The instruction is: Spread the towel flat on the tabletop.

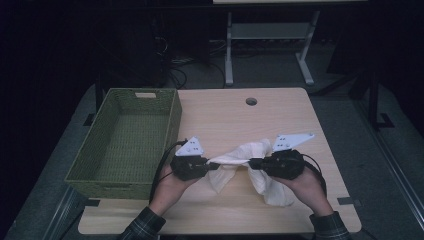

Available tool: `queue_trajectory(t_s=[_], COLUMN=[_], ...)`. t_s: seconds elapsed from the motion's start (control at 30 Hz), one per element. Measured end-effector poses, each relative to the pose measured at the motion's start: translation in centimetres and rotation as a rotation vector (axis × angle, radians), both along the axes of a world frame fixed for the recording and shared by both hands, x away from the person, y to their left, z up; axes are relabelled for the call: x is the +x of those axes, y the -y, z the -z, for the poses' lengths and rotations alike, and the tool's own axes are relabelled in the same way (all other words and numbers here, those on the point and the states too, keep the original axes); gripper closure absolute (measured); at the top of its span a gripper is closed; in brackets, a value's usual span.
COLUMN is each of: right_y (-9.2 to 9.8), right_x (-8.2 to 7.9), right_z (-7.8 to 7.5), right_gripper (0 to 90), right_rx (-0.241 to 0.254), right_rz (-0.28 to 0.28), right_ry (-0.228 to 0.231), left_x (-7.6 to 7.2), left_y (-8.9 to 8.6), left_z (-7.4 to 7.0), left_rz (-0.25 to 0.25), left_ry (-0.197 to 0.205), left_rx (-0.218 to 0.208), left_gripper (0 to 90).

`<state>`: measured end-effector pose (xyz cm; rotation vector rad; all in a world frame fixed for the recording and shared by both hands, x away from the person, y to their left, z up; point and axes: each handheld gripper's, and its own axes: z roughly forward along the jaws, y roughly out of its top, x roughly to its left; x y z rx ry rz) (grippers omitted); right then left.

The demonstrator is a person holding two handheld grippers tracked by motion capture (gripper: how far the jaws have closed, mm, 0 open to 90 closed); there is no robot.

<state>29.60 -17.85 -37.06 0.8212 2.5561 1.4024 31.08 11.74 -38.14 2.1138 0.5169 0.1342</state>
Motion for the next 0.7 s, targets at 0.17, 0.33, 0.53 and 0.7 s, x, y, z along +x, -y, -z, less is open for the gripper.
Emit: queue_trajectory(t_s=[0.17,0.33,0.53,0.7], right_y=[0.4,0.5,0.0,-0.7], right_x=[1.9,3.4,4.2,4.4], right_z=[2.9,5.8,7.6,8.5], right_gripper=[87.0,87.0,86.5,77.6], right_rx=[-0.054,-0.092,-0.165,-0.256], right_rz=[0.059,0.090,0.115,0.151], right_ry=[-0.064,-0.126,-0.128,-0.101], left_x=[2.0,3.8,5.5,7.5], left_y=[1.8,2.9,3.6,3.9], left_z=[1.0,3.1,4.8,6.6], left_rz=[0.008,-0.023,-0.055,-0.105], left_ry=[-0.067,-0.124,-0.145,-0.152], left_rx=[0.057,0.130,0.190,0.267], left_gripper=[83.9,82.5,81.0,80.3])
